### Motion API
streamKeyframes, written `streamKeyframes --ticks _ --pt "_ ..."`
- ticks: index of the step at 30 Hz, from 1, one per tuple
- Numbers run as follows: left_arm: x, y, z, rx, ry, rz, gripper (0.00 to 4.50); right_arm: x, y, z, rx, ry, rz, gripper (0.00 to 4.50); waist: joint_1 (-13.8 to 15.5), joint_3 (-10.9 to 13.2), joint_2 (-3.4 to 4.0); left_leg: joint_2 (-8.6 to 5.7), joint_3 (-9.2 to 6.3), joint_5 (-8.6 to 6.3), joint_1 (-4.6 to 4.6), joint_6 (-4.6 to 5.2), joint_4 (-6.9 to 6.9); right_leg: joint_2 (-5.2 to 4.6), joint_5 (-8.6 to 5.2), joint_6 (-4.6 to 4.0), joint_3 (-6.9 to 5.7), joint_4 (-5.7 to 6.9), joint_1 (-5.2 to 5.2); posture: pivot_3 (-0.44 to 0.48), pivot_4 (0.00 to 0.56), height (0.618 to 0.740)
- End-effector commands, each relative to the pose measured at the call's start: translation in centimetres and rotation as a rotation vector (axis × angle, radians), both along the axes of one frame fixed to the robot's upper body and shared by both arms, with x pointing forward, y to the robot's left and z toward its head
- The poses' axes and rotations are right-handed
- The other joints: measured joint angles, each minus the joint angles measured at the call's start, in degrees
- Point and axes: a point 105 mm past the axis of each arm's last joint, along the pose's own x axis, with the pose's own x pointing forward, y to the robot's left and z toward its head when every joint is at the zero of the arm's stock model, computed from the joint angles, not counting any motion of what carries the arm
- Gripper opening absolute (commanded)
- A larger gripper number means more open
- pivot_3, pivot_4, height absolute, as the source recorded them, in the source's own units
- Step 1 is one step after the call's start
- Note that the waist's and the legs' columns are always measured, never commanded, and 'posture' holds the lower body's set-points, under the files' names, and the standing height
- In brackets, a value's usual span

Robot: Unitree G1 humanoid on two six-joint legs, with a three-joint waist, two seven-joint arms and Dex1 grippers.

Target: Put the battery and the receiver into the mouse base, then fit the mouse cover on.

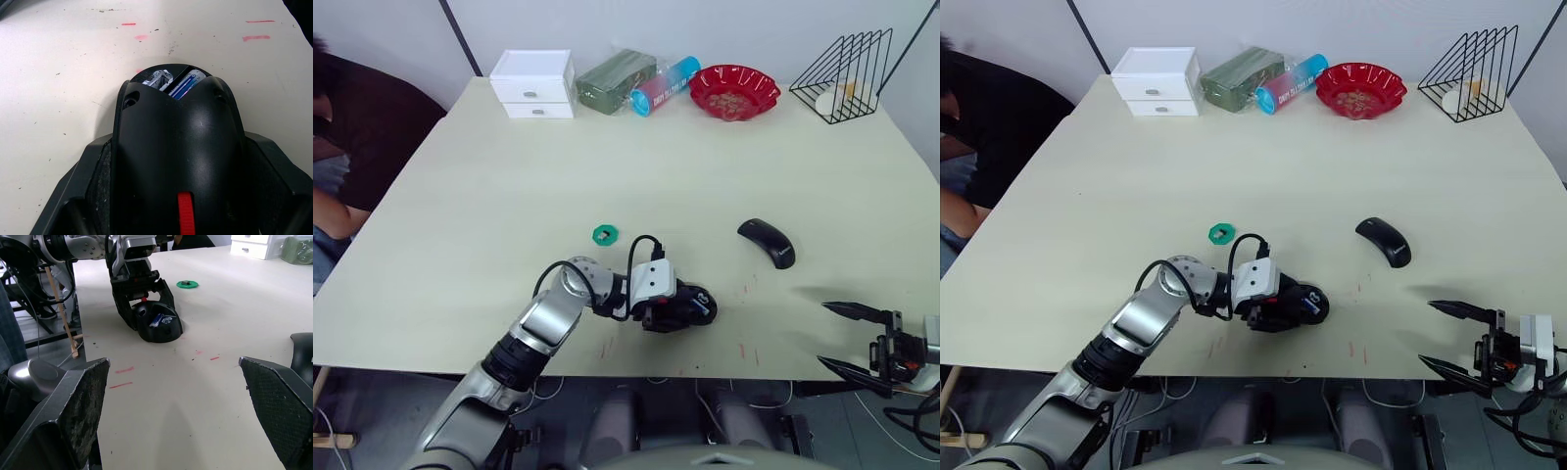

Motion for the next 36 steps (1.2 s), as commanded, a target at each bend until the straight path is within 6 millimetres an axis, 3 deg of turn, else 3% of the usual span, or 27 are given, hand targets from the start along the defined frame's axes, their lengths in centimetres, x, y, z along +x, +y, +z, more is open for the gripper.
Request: streamKeyframes --ticks 1,13,24,33,36 --pt "-0.4 -0.5 0.2 -0.007 0.007 -0.028 4.45 -0.1 -0.3 0.4 -0.007 -0.038 -0.011 4.5 -0.01 0.01 0.02 0.0 0.01 0.0 0.0 0.0 0.0 0.0 0.0 0.0 0.01 0.0 0.0 0.0 0.15 0.74" --pt "-1.0 -1.2 2.6 -0.153 0.007 -0.08 4.45 -0.2 -0.2 0.2 -0.003 -0.041 -0.013 4.5 -0.03 0.11 0.14 0.0 0.01 0.0 -0.01 0.0 0.0 0.0 0.01 0.01 0.01 0.01 -0.01 0.0 0.15 0.74" --pt "-1.7 0.0 4.8 -0.225 -0.018 -0.112 4.45 -0.1 -0.2 0.2 0.002 -0.047 -0.007 4.5 -0.06 0.2 0.23 0.01 0.01 0.0 0.0 0.0 0.0 0.0 0.01 0.0 0.01 0.02 -0.01 0.0 0.15 0.74" --pt "0.4 2.5 6.9 -0.326 -0.036 0.114 4.45 0.5 0.2 0.7 0.041 -0.074 -0.024 4.5 -0.12 0.22 0.26 0.02 -0.02 0.0 0.02 0.0 0.0 0.01 0.01 0.0 0.0 0.06 -0.01 0.0 0.15 0.74" --pt "1.2 4.2 7.3 -0.365 -0.055 0.242 4.45 0.9 0.2 1.0 0.062 -0.088 -0.038 4.5 -0.18 0.23 0.26 0.02 0.01 0.0 0.02 0.0 0.01 -0.01 0.01 0.01 0.01 0.06 -0.01 0.0 0.15 0.74"
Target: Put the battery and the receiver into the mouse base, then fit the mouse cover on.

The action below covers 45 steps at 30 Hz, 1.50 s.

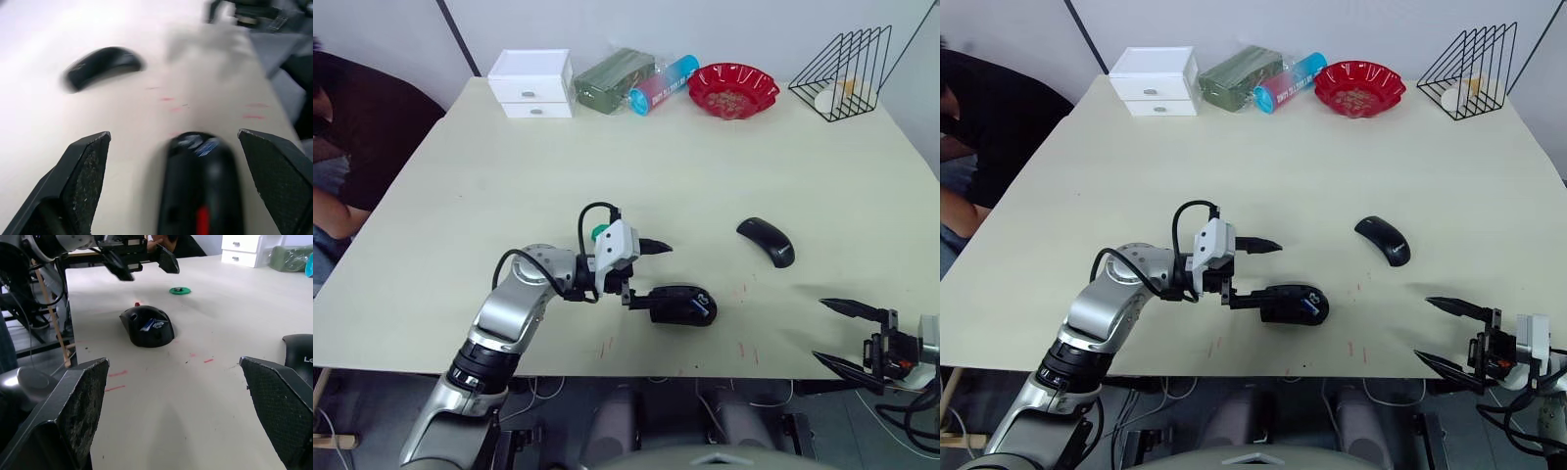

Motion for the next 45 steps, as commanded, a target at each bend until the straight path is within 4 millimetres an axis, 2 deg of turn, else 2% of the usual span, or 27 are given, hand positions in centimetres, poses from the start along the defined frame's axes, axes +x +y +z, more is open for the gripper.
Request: streamKeyframes --ticks 1,6,8,15,22,28,31,33,40,42,45 --pt "0.6 1.8 1.7 -0.073 -0.033 0.137 4.45 0.4 -0.3 1.2 0.025 -0.057 -0.022 4.5 -0.03 0.01 0.0 0.0 -0.01 0.0 0.0 0.0 0.0 0.0 0.0 0.0 0.0 0.0 0.0 0.0 0.15 0.74" --pt "0.9 3.8 1.3 -0.124 -0.004 0.305 4.45 0.9 -0.3 1.6 0.057 -0.076 -0.051 4.5 -0.04 0.03 0.02 0.02 -0.03 0.0 0.01 0.0 0.0 0.0 0.0 0.0 -0.03 0.03 -0.01 0.0 0.15 0.74" --pt "1.3 4.8 0.5 -0.127 -0.017 0.428 4.45 1.0 -0.3 1.6 0.068 -0.089 -0.061 4.5 -0.02 0.02 0.02 0.02 -0.01 0.0 0.02 0.0 -0.01 -0.01 0.0 0.0 -0.01 0.03 0.0 0.0 0.15 0.74" --pt "2.3 6.8 0.2 -0.185 -0.086 0.711 4.45 1.2 -0.1 1.5 0.079 -0.096 -0.082 4.5 0.07 0.03 0.0 0.01 -0.01 -0.01 0.01 -0.01 -0.01 -0.05 0.01 0.0 -0.01 0.02 0.0 0.0 0.15 0.74" --pt "3.5 7.9 -0.9 -0.171 -0.101 0.885 4.45 1.3 0.3 1.5 0.075 -0.093 -0.073 4.5 0.04 0.03 0.0 0.01 -0.01 -0.01 0.03 -0.01 -0.03 -0.06 0.01 -0.01 -0.02 0.04 0.0 0.0 0.15 0.74" --pt "4.2 8.5 -1.1 -0.152 -0.053 0.919 4.45 1.3 0.4 1.6 0.069 -0.095 -0.07 4.5 0.03 0.03 0.0 -0.01 0.0 -0.01 0.03 -0.02 -0.04 -0.05 0.01 -0.01 -0.02 0.03 0.0 0.0 0.15 0.74" --pt "4.6 8.5 -1.4 -0.104 -0.03 0.905 3.65 1.3 0.4 1.7 0.062 -0.096 -0.07 4.5 0.02 0.03 0.0 -0.01 -0.01 0.0 0.04 -0.02 -0.03 -0.04 0.01 -0.01 -0.03 0.06 0.0 0.0 0.15 0.74" --pt "4.7 8.5 -1.7 -0.085 -0.015 0.901 2.88 1.3 0.4 1.7 0.058 -0.095 -0.068 4.5 0.01 0.03 0.0 -0.01 -0.01 -0.01 0.03 -0.02 -0.04 -0.04 0.01 -0.01 -0.03 0.06 0.0 0.0 0.15 0.74" --pt "5.2 8.9 -2.2 -0.062 0.022 0.92 2.88 1.3 0.6 1.7 0.051 -0.095 -0.067 4.5 -0.01 0.03 0.0 -0.01 -0.01 0.0 0.03 -0.02 -0.04 -0.04 0.01 0.0 -0.03 0.05 0.0 0.0 0.15 0.74" --pt "5.2 9.0 -2.3 -0.057 0.027 0.922 2.35 1.3 0.6 1.7 0.049 -0.094 -0.068 4.5 0.0 0.03 0.0 -0.01 0.0 -0.01 0.03 -0.02 -0.04 -0.04 0.01 0.0 -0.03 0.05 -0.01 0.0 0.15 0.74" --pt "5.3 9.0 -2.4 -0.039 0.019 0.92 2.35 1.3 0.6 1.7 0.046 -0.093 -0.069 4.5 0.0 0.03 0.0 -0.01 -0.01 0.0 0.03 -0.02 -0.04 -0.05 0.01 -0.01 -0.03 0.05 0.0 0.0 0.15 0.74"
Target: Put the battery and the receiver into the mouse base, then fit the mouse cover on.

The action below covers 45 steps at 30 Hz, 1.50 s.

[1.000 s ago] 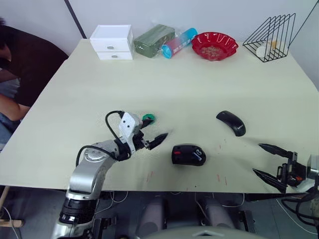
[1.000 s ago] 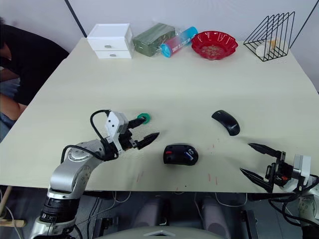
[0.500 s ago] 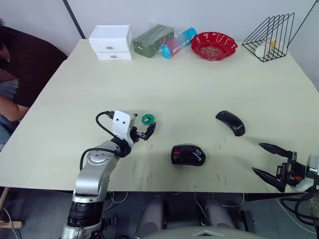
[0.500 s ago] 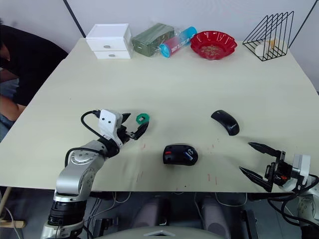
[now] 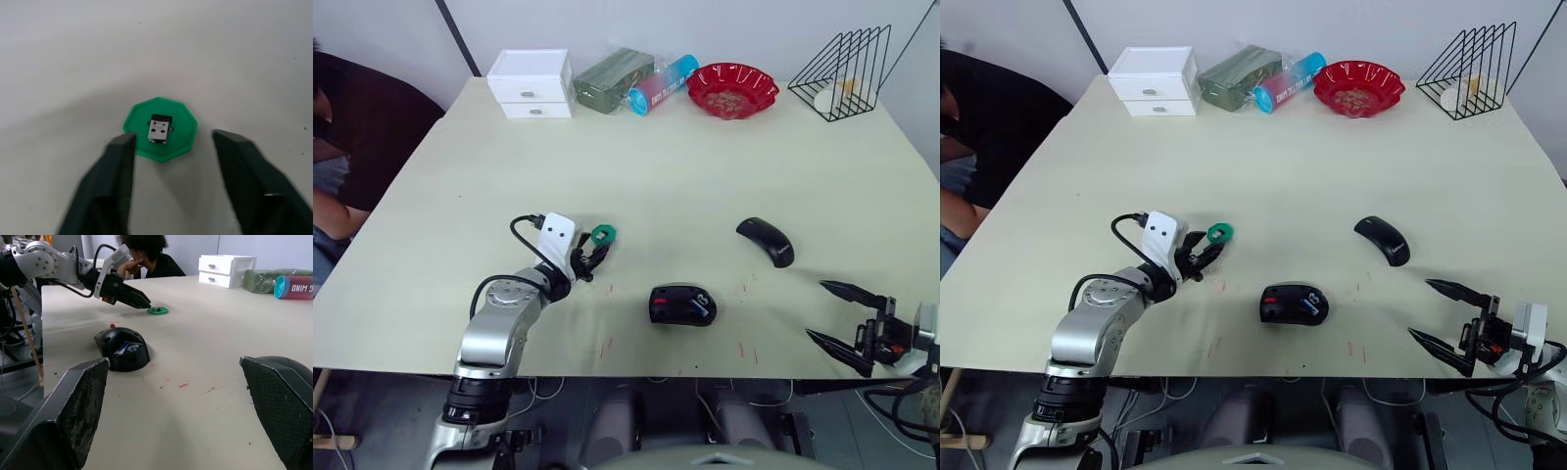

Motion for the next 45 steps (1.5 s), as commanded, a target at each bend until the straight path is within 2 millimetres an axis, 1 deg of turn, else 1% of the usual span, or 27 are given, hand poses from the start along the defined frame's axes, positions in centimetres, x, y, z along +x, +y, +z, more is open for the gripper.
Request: streamKeyframes --ticks 1,10,22,45 --pt "0.3 0.1 1.1 0.015 -0.04 -0.001 2.35 0.0 0.0 0.8 -0.017 -0.036 0.001 4.5 0.0 0.0 0.0 0.0 0.0 0.0 0.0 0.0 0.0 0.0 0.0 0.0 0.0 0.0 0.0 0.0 0.15 0.74" --pt "0.9 0.4 1.2 0.015 -0.041 0.007 2.35 0.0 0.1 0.9 -0.019 -0.038 -0.001 4.5 0.0 0.0 0.0 0.0 0.0 0.0 0.0 0.0 0.0 0.0 0.0 0.0 0.0 0.0 0.0 0.0 0.15 0.74" --pt "1.3 -0.2 1.3 0.014 -0.033 -0.031 2.35 -0.1 0.1 0.8 -0.028 -0.037 -0.005 4.5 -0.01 0.0 0.0 0.0 0.0 0.0 0.0 0.0 0.0 0.0 0.0 0.0 0.0 -0.01 0.0 0.0 0.15 0.74" --pt "1.7 -0.5 0.6 0.049 0.001 -0.059 2.35 -0.1 0.1 0.5 -0.041 -0.037 -0.009 4.5 0.0 0.0 0.0 0.0 0.0 0.0 -0.01 0.0 0.0 0.0 0.0 0.0 0.0 -0.01 0.0 0.0 0.15 0.74"
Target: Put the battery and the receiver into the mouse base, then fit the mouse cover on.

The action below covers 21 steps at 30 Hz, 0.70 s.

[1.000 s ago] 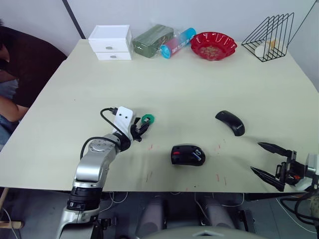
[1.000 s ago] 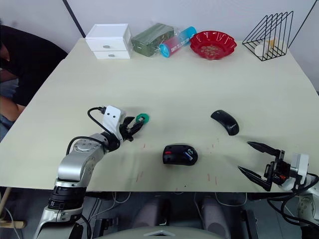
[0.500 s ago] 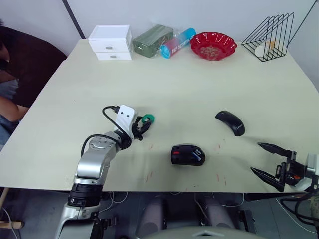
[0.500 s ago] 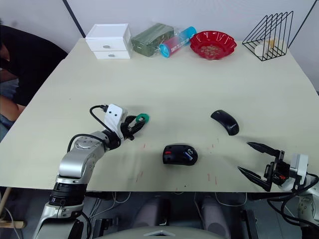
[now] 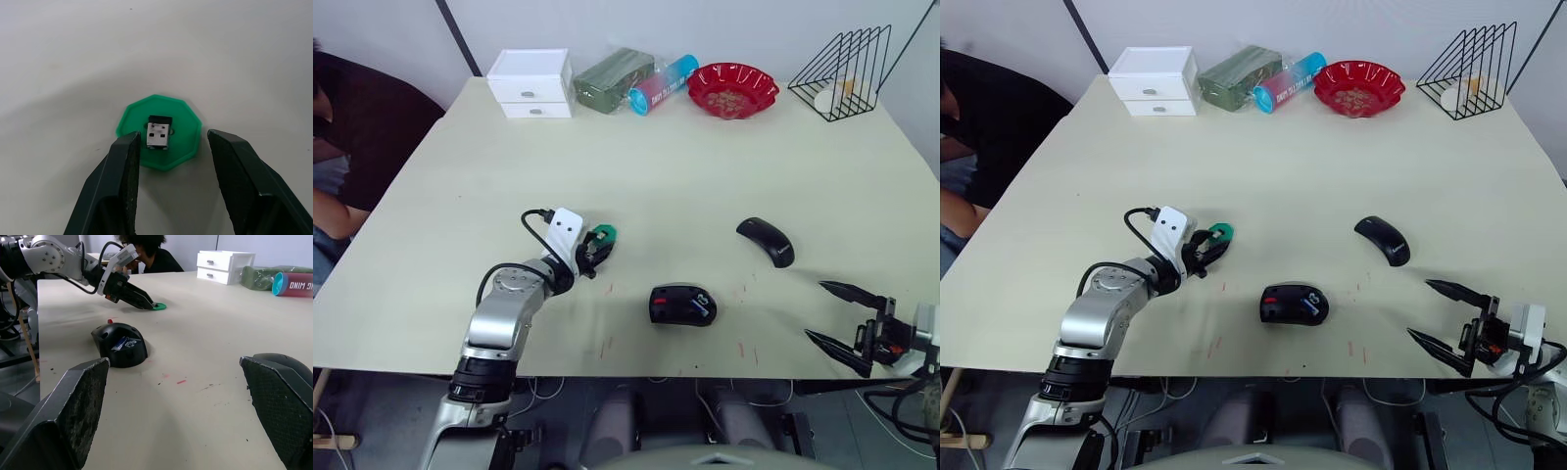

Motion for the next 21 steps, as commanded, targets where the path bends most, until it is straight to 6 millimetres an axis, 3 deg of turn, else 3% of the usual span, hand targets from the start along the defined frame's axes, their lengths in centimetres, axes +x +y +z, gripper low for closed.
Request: streamKeyframes --ticks 1,21 --pt "0.31 -0.09 0.86 0.011 -0.035 -0.007 2.35 -0.17 0.09 0.59 -0.02 -0.034 0.006 4.5 0.0 0.0 0.0 0.0 0.0 0.0 0.0 0.0 0.0 0.0 0.0 0.0 0.0 0.0 0.0 0.0 0.15 0.74" --pt "0.43 -0.39 0.74 0.015 -0.032 -0.01 2.35 -0.33 0.13 0.33 -0.025 -0.035 0.003 4.5 -0.01 0.0 0.0 0.0 0.0 0.0 0.0 0.0 0.0 0.0 0.0 0.0 0.0 0.0 0.0 0.0 0.15 0.74"
